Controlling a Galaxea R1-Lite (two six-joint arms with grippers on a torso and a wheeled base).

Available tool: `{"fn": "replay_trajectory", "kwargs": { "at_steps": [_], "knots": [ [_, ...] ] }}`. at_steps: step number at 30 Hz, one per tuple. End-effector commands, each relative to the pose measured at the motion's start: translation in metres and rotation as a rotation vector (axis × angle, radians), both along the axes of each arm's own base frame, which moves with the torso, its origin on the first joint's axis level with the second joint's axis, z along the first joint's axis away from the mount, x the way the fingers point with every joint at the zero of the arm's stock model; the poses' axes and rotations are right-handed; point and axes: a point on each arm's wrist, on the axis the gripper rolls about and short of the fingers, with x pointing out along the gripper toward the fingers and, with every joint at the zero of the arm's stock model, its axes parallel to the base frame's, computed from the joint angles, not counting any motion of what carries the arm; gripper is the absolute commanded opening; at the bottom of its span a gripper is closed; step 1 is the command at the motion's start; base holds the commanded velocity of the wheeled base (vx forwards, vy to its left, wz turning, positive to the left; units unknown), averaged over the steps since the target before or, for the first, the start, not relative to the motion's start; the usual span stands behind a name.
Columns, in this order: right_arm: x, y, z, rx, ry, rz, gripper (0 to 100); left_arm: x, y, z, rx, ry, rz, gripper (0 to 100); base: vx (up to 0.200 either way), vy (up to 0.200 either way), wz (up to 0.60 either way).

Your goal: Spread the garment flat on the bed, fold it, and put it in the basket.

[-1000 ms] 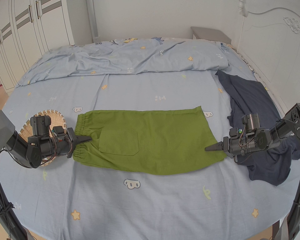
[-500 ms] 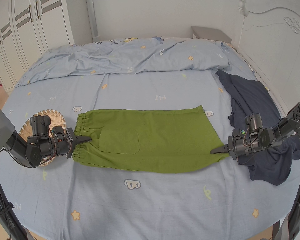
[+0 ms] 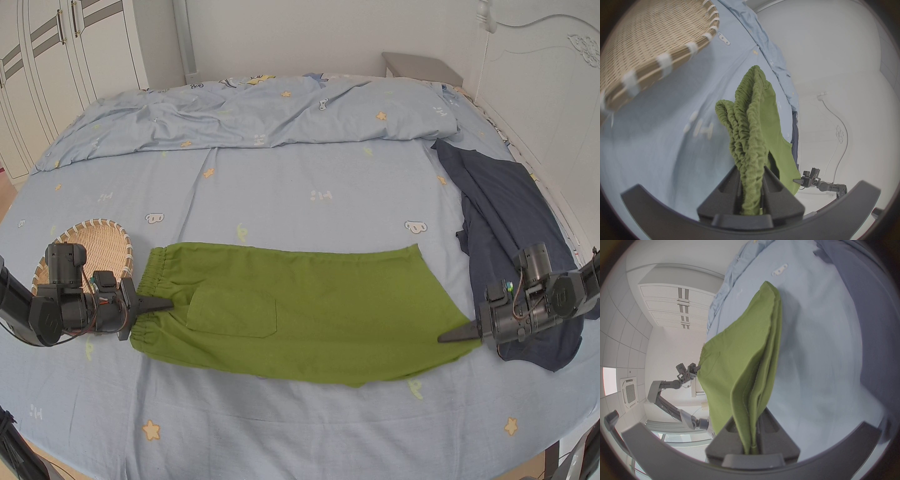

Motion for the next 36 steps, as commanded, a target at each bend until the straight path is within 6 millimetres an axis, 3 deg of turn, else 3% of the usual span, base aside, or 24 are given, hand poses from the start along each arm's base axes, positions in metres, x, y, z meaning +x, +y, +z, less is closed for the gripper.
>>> {"fn": "replay_trajectory", "kwargs": {
  "at_steps": [1, 10, 14, 22, 23, 32, 36],
  "knots": [
    [-0.067, 0.0, -0.014, -0.033, 0.056, 0.06, 0, -0.057, -0.001, -0.012, 0.054, 0.039, -0.023, 0, 0.0, 0.0, 0.0],
    [-0.134, -0.001, -0.038, -0.034, 0.075, 0.081, 0, -0.12, -0.004, -0.038, 0.105, 0.13, -0.053, 0, 0.0, 0.0, 0.0],
    [-0.147, -0.002, -0.046, -0.034, 0.061, 0.077, 0, -0.135, -0.001, -0.047, 0.123, 0.148, -0.052, 0, 0.0, 0.0, 0.0],
    [-0.152, -0.002, -0.051, -0.034, 0.062, 0.087, 0, -0.139, -0.002, -0.05, 0.136, 0.154, -0.07, 0, 0.0, 0.0, 0.0],
    [-0.151, -0.001, -0.051, -0.034, 0.063, 0.087, 100, -0.139, -0.002, -0.05, 0.135, 0.154, -0.071, 0, 0.0, 0.0, 0.0],
    [-0.147, -0.005, -0.048, -0.029, 0.046, 0.063, 100, -0.139, 0.0, -0.049, 0.15, 0.138, -0.067, 0, 0.0, 0.0, 0.0],
    [-0.13, -0.011, -0.023, -0.021, -0.082, -0.002, 100, -0.144, 0.01, -0.035, 0.208, 0.037, -0.013, 0, 0.0, 0.0, 0.0]
  ]
}}
